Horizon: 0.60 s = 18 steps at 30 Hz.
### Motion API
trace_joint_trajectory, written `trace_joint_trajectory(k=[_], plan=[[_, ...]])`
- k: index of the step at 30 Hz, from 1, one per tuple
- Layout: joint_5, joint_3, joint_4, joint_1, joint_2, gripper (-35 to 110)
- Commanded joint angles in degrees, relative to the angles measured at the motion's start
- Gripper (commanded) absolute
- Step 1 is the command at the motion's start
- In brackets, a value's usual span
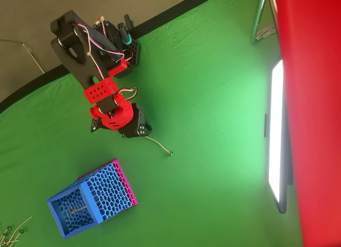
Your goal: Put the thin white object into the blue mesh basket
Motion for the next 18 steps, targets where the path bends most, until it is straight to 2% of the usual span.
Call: trace_joint_trajectory(k=[1,7,18], plan=[[6.7,-3.5,-1.4,1.4,-2.2,1],[13.6,-17.5,5.8,3.7,-15.3,5],[19.3,-33.0,9.1,2.9,-30.6,12]])
